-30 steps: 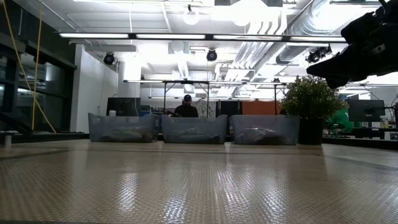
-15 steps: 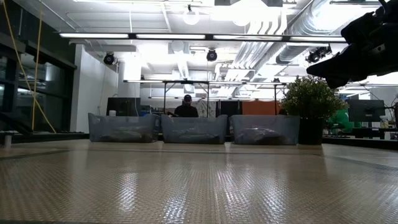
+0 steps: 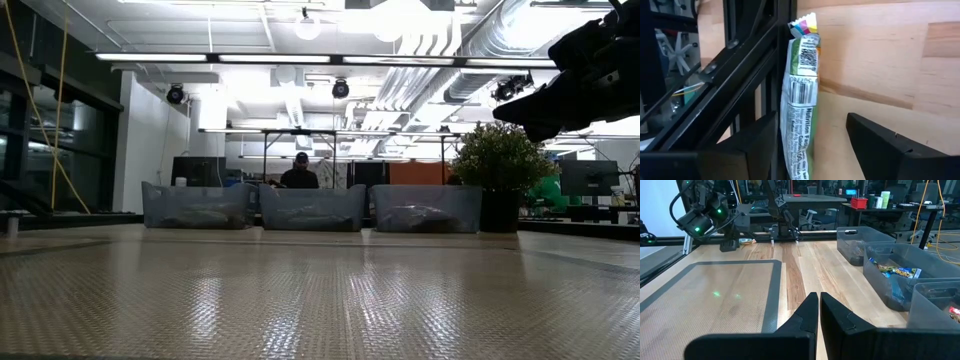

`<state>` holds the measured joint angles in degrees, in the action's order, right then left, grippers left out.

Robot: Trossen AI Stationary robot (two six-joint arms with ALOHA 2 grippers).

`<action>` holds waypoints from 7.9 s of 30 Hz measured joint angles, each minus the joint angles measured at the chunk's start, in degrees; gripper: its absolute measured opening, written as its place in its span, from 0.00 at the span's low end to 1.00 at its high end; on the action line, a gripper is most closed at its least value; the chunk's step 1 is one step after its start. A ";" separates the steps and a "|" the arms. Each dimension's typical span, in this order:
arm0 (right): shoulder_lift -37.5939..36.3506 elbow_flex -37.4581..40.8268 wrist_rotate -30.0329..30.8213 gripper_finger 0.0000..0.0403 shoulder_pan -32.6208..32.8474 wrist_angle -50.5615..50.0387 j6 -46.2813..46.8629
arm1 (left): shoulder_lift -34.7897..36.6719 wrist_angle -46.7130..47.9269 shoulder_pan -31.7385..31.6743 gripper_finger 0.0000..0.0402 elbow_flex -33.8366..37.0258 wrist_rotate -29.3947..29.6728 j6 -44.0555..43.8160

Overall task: Pick and place Granola Bars by type
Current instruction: Put the orange granola bar into the left black bin

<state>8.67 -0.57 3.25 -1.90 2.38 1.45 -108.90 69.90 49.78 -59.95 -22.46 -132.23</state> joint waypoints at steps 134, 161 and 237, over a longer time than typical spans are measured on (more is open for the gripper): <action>-0.01 0.01 -0.01 0.01 0.00 -0.01 0.00 | 2.81 13.57 -1.42 0.14 -17.05 46.27 6.45; 0.00 -0.01 -0.02 0.01 0.01 -0.01 0.00 | 26.57 10.70 -1.40 0.14 -21.91 102.74 22.51; 0.00 0.01 -0.02 0.01 0.00 -0.01 0.00 | 65.75 -32.33 -1.40 0.14 -21.89 89.24 135.30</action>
<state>8.66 -0.56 3.23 -1.90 2.37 1.45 -43.15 37.57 48.38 -81.84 66.78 3.07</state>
